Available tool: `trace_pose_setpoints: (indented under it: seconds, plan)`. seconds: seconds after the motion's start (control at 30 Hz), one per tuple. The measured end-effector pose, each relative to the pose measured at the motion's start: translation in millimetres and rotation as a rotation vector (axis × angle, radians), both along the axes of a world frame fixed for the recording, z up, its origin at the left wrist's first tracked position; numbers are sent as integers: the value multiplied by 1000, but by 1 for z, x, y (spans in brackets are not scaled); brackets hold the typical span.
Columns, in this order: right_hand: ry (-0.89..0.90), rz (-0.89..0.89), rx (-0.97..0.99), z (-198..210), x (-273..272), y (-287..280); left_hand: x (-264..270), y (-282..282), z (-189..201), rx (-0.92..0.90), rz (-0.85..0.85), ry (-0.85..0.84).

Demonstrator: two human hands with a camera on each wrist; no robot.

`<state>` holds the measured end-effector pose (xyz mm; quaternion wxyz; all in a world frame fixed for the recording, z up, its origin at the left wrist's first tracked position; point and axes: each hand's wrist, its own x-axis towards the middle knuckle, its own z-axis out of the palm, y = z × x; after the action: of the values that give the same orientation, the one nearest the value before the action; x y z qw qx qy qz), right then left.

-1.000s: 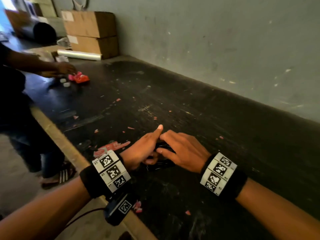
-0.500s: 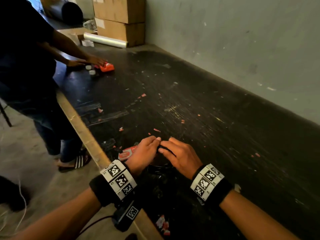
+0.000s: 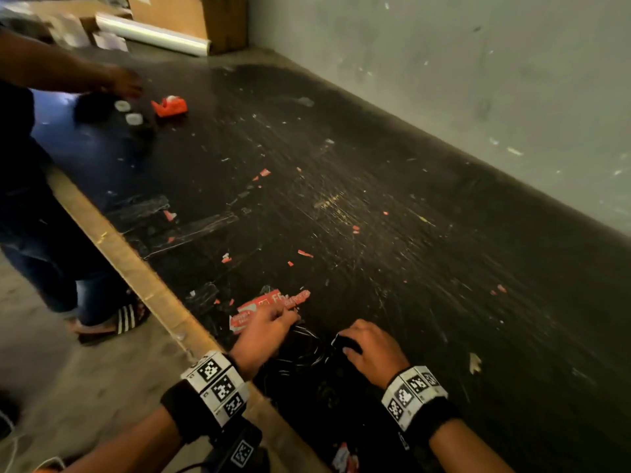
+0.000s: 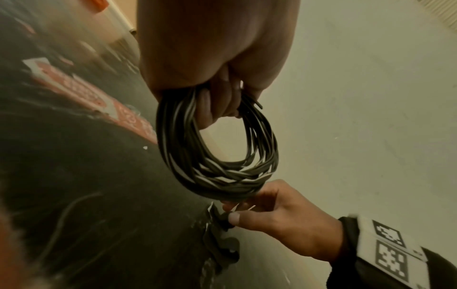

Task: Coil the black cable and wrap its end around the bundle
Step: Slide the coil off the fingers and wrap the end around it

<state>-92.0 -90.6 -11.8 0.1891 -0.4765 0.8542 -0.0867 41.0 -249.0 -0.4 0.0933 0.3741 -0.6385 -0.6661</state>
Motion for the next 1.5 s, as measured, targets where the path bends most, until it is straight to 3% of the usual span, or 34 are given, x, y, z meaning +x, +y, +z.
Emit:
trace_pose_setpoints:
  seconds: [0.23, 0.3, 0.4, 0.47, 0.57, 0.67, 0.77, 0.9, 1.0, 1.1, 1.17, 1.23, 1.33, 1.5]
  plan:
    - [159, 50, 152, -7, 8, -8, 5, 1, -6, -12, -117, 76]
    - [90, -41, 36, -1, 8, -9, 3, 2, -3, -16, -170, 119]
    - [-84, -201, -301, 19, 13, -14, -1, 6, 3, -54, -255, 177]
    - [-173, -205, -432, 37, 21, -17, -3, 9, 7, -105, -308, 217]
    - [-199, -102, -468, 59, 30, -16, -5, 11, 12, -188, -375, 262]
    - [-155, -112, -514, 67, 30, -11, -8, 12, 14, -230, -428, 295]
    - [-170, -230, -564, 69, 29, -6, -11, 13, 22, -223, -498, 345]
    - [-243, -466, -608, 69, 27, -7, -14, 23, 28, -320, -465, 383]
    - [-442, -633, -717, 81, 26, -9, -16, 35, 35, -359, -391, 423]
    - [-769, -595, -822, 105, 25, 0, -19, 37, 46, -167, -315, 438]
    - [-884, -500, -793, 116, 25, 14, -19, 37, 55, 12, -277, 415]
    - [-854, -389, -745, 124, 25, 28, -18, 41, 64, 121, -280, 389]
    - [-672, -298, -753, 138, 25, 42, -17, 54, 77, 171, -329, 400]
    - [-442, -345, -899, 176, 30, 76, -19, 81, 105, 176, -320, 369]
